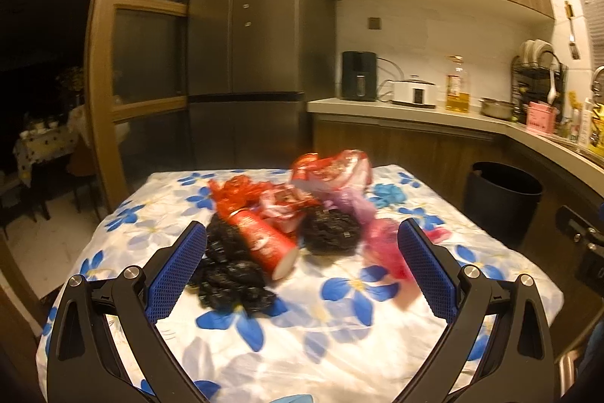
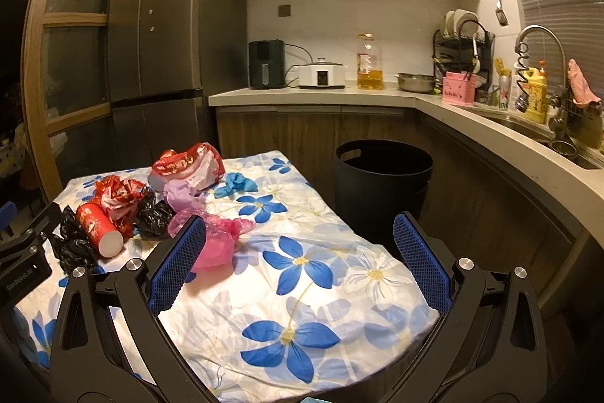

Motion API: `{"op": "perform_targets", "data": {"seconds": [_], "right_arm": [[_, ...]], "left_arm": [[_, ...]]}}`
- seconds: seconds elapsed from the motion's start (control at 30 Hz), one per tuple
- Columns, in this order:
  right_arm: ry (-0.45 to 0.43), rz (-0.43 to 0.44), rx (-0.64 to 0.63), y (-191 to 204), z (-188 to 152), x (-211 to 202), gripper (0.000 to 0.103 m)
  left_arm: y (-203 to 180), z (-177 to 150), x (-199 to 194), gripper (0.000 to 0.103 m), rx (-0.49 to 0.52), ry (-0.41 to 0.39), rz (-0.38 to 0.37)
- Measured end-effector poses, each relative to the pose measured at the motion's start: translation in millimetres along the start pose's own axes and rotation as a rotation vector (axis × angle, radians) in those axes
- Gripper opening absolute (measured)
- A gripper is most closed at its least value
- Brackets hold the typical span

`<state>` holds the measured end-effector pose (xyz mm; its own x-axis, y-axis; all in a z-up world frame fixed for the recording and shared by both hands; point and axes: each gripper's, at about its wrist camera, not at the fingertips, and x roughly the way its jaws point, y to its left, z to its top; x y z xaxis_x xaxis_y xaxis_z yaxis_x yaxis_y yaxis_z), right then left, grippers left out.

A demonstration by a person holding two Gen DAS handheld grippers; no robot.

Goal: Collect trash
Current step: 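Reach the left gripper to the black bag while the right gripper reaches the pink bag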

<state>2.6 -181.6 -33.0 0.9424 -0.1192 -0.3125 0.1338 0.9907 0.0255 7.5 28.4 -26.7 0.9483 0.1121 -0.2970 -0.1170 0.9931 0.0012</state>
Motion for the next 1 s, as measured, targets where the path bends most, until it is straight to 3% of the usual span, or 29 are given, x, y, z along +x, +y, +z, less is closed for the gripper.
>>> {"op": "perform_targets", "data": {"seconds": [0.23,0.37,0.5,0.63,0.9,1.0], "right_arm": [[0.006,0.076,-0.006,15.9,-13.9,31.9,0.098],[0.015,0.136,-0.007,32.8,-22.6,53.8,0.096],[0.049,0.193,-0.024,51.4,-30.7,77.1,0.091],[0.089,0.236,-0.041,68.8,-38.4,101.5,0.077],[0.163,0.272,-0.078,87.0,-53.0,131.9,0.048],[0.174,0.278,-0.094,89.9,-57.8,136.4,0.030]], "left_arm": [[29.5,-14.2,16.0,0.098,-0.083,-0.007,0.084],[40.3,-20.8,32.6,0.098,-0.117,0.038,0.058],[45.9,-27.4,45.6,0.098,-0.092,0.083,0.106],[62.0,-32.3,65.1,0.098,-0.105,0.147,0.129],[83.1,-32.7,87.7,0.091,-0.134,0.171,0.141],[85.6,-35.0,99.6,0.074,-0.141,0.199,0.134]]}}
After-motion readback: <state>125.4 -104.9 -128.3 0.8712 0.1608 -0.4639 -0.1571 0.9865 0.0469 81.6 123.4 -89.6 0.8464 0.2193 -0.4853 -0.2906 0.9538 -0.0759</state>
